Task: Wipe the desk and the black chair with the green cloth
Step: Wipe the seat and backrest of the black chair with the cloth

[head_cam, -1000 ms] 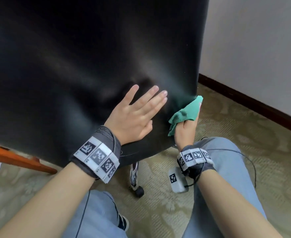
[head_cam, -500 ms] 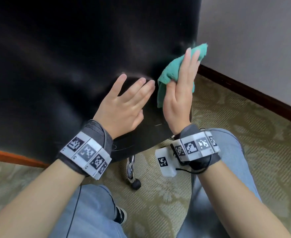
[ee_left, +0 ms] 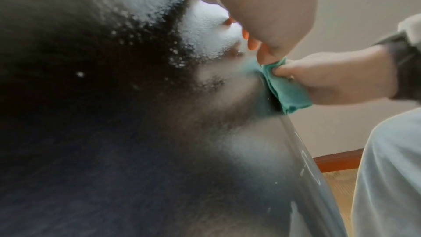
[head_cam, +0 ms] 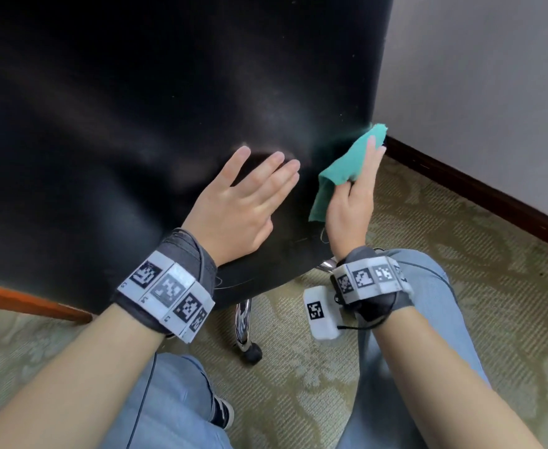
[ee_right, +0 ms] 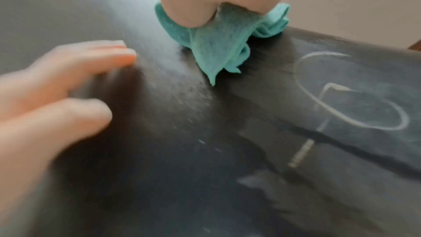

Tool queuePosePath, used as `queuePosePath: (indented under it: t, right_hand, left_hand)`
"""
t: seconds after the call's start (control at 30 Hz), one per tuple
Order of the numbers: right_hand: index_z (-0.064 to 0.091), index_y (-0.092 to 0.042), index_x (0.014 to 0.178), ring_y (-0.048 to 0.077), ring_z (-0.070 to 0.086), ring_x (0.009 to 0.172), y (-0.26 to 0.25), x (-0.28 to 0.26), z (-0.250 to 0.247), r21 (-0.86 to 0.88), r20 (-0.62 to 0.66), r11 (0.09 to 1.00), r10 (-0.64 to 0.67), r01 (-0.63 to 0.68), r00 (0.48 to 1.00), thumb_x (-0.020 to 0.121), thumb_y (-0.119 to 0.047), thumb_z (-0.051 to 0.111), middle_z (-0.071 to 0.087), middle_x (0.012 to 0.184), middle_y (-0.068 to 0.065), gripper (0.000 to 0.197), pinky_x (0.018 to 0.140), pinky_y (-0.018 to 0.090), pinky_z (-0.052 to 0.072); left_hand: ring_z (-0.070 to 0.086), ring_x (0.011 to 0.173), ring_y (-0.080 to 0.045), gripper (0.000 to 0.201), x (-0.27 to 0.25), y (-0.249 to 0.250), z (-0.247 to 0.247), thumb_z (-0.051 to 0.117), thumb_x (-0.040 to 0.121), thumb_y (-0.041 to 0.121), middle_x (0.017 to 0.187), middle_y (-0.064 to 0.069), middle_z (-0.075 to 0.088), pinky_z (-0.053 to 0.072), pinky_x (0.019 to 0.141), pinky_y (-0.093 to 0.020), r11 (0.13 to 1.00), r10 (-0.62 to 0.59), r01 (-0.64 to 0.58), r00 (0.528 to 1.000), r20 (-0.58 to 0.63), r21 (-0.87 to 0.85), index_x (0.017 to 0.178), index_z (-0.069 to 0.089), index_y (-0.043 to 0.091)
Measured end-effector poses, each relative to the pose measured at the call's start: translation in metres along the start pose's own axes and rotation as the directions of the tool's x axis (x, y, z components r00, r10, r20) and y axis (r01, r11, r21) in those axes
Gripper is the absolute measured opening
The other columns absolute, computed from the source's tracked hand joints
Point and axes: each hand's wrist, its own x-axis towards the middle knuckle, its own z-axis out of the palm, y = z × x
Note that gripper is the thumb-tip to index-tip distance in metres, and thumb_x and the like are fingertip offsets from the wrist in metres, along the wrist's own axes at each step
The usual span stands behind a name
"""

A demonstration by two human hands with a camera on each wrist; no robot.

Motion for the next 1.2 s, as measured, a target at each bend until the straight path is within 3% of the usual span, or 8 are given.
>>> queuePosePath:
  t: [0.13, 0.4, 0.5, 0.6, 0.77, 0.93, 1.03, 1.2]
  right_hand:
    - [0.025, -0.014, 0.149, 0.009, 0.031, 0.138, -0.047, 0.011, -0.016, 0.229, -0.096, 0.968, 0.128, -0.103, 0.987, 0.100, -0.007, 0.035, 0.031, 0.153, 0.002, 0.050, 0.109, 0.010, 0.026]
    - [0.021, 0.010, 0.143, 0.046, 0.007, 0.142, -0.119, 0.044, 0.011, -0.015, -0.016, 0.883, -0.469, 0.469, 0.883, 0.089, 0.008, 0.038, 0.010, 0.150, 0.035, 0.057, 0.117, 0.020, 0.002]
    - [0.021, 0.011, 0.143, 0.048, 0.013, 0.140, -0.069, 0.024, 0.016, -0.165, 0.024, 0.896, -0.413, 0.411, 0.910, 0.088, 0.011, 0.041, 0.014, 0.148, 0.037, 0.058, 0.114, 0.012, 0.003]
    - [0.010, 0.000, 0.148, 0.036, 0.012, 0.144, -0.017, -0.016, 0.013, -0.203, 0.146, 0.968, -0.117, 0.145, 0.982, 0.095, 0.003, 0.039, 0.005, 0.155, 0.025, 0.061, 0.118, 0.031, 0.017]
    - [0.004, -0.013, 0.151, 0.022, 0.035, 0.133, -0.006, -0.024, 0.002, -0.112, 0.185, 0.974, 0.215, -0.197, 0.959, 0.099, -0.004, 0.031, 0.021, 0.154, 0.010, 0.060, 0.099, 0.011, 0.022]
    - [0.008, -0.001, 0.149, 0.026, 0.019, 0.144, -0.080, 0.057, -0.009, 0.098, -0.120, 0.995, -0.018, 0.030, 0.993, 0.090, -0.008, 0.026, 0.015, 0.156, 0.017, 0.062, 0.116, 0.026, 0.013]
    - [0.009, 0.006, 0.147, 0.030, 0.008, 0.146, -0.117, 0.093, -0.003, 0.096, -0.148, 0.970, -0.208, 0.224, 0.967, 0.088, -0.001, 0.027, 0.008, 0.156, 0.022, 0.062, 0.111, 0.009, 0.001]
    - [0.012, 0.002, 0.148, 0.028, 0.013, 0.145, -0.098, 0.079, 0.021, 0.148, -0.147, 0.972, -0.163, 0.185, 0.976, 0.087, -0.003, 0.030, 0.013, 0.156, 0.020, 0.063, 0.117, 0.020, 0.008]
  left_hand:
    - [0.023, 0.137, -0.023, 0.057, -0.006, -0.006, -0.003, 0.034, 0.088, 0.025, 0.150, -0.004, 0.028, -0.001, 0.115, -0.049, 0.998, 0.000, 0.001, 1.000, -0.014, 0.069, 0.143, 0.035, 0.010]
    - [0.026, 0.136, -0.021, 0.058, -0.026, -0.007, -0.021, 0.038, 0.084, 0.021, 0.148, -0.003, 0.029, 0.002, 0.114, -0.049, 0.985, -0.137, 0.145, 0.987, -0.089, 0.091, 0.141, 0.039, 0.011]
    - [0.019, 0.138, -0.021, 0.062, -0.036, -0.013, -0.021, 0.037, 0.084, 0.023, 0.150, -0.003, 0.026, 0.007, 0.111, -0.050, 0.979, -0.165, 0.173, 0.984, -0.073, 0.112, 0.145, 0.032, 0.011]
    - [0.008, 0.142, -0.021, 0.067, -0.041, -0.018, -0.018, 0.037, 0.084, 0.024, 0.153, -0.002, 0.020, 0.004, 0.113, -0.049, 0.969, -0.199, 0.209, 0.976, -0.085, 0.135, 0.149, 0.023, 0.014]
    - [0.006, 0.142, -0.022, 0.073, -0.050, -0.022, -0.007, 0.035, 0.086, 0.030, 0.159, -0.003, -0.011, -0.004, 0.115, -0.047, 0.974, -0.197, 0.205, 0.976, -0.088, 0.096, 0.152, 0.008, 0.013]
    - [-0.005, 0.146, -0.020, 0.074, -0.052, -0.026, 0.003, 0.035, 0.088, 0.037, 0.159, -0.003, -0.009, -0.004, 0.115, -0.046, 0.988, -0.144, 0.149, 0.985, -0.093, 0.051, 0.152, 0.004, 0.016]
    - [-0.013, 0.145, -0.016, 0.075, -0.049, -0.026, 0.005, 0.035, 0.087, 0.039, 0.158, -0.001, -0.014, -0.008, 0.115, -0.046, 0.988, -0.147, 0.150, 0.984, -0.098, 0.032, 0.152, 0.004, 0.019]
    - [-0.014, 0.145, -0.017, 0.076, -0.050, -0.027, 0.007, 0.034, 0.087, 0.044, 0.158, -0.002, -0.015, -0.010, 0.115, -0.047, 0.987, -0.148, 0.153, 0.985, -0.093, 0.043, 0.152, 0.005, 0.020]
